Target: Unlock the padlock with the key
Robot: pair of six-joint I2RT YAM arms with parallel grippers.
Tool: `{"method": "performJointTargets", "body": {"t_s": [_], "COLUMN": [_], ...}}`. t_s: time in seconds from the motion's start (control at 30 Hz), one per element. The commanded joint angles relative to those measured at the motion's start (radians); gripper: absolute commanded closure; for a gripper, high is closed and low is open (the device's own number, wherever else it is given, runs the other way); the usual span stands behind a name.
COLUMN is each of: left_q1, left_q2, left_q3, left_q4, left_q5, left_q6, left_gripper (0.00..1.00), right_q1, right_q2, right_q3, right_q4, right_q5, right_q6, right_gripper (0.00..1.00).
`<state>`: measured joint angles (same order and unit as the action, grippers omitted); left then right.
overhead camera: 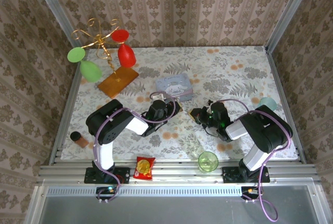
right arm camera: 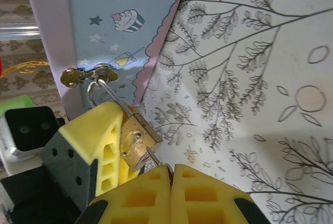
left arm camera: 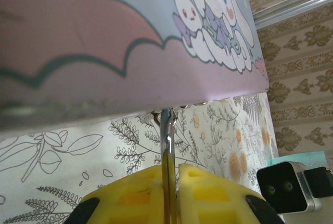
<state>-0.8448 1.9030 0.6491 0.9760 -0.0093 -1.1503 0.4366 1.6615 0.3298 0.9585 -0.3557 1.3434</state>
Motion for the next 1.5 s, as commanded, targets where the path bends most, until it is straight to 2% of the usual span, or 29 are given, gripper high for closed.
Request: {"method": "performJointTargets", "body": {"t_s": [0.0,0.53,0.8,1.47], "left_q1": [-0.001,-0.011,-0.016,-0.026], "left_q2": [0.009,0.043,0.046,0.068], "left_q3": [0.0,0.007,-0.022,-0.051], "left_q4": [0.12,0.192,0.222,0.294], "left_q5": [-0.045,-0.082,-0.118,-0.093], "left_q6": [-0.041,-0.098,-0.11,-0.153], "left_gripper": [1.0,1.0,1.0,1.0], "right_q1": [0.007,0.035,0.042,0.038], "right_q2": [0.022,0.226,0.191,0.191], "right_q3": [-0.013,-0.018,-0.037,0.015], "right_q4": [0.072,0.348,0.345,0.357], "right_q5": [-0.014,-0.04,0.005,0.043], "right_q6": [0.054,0.206,0.193,0.189], "right_gripper": [1.0,1.0,1.0,1.0]}}
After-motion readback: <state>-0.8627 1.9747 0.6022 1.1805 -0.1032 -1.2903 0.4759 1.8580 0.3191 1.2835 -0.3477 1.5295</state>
